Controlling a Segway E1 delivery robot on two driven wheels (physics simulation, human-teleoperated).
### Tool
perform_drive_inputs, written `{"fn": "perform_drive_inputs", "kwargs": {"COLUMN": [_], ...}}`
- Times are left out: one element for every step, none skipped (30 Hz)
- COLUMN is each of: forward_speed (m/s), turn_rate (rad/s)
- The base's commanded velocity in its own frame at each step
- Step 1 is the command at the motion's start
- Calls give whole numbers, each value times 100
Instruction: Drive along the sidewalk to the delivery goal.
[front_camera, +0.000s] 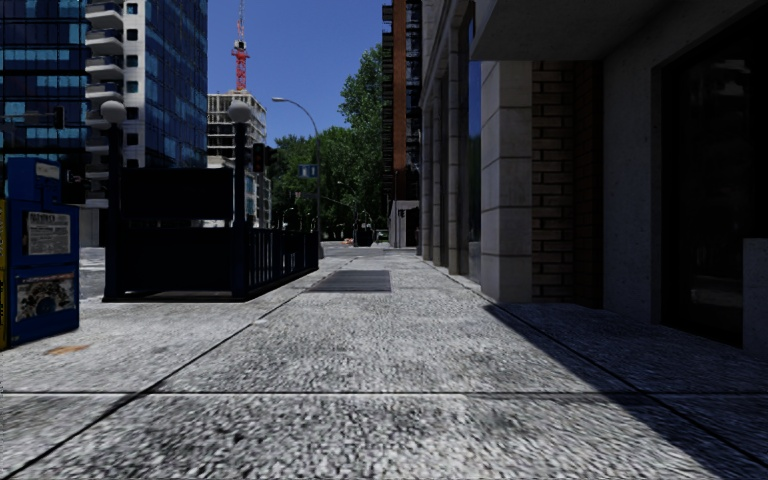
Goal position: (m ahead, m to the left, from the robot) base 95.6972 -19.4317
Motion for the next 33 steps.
{"fn": "perform_drive_inputs", "kwargs": {"forward_speed": [200, 200, 200, 200, 200, 200, 200, 200, 200, 200, 200, 200, 200, 200, 200, 200, 200, 200, 200, 200, 200, 200, 200, 200, 200, 200, 200, 200, 200, 200, 200, 200, 200], "turn_rate": [0, 0, 0, 0, 0, 0, 0, 0, 0, 0, 0, 0, 0, 0, 0, 0, 0, 0, 0, 0, 0, 0, 0, 0, 0, 0, 0, 0, 0, 0, 0, 0, 0]}}
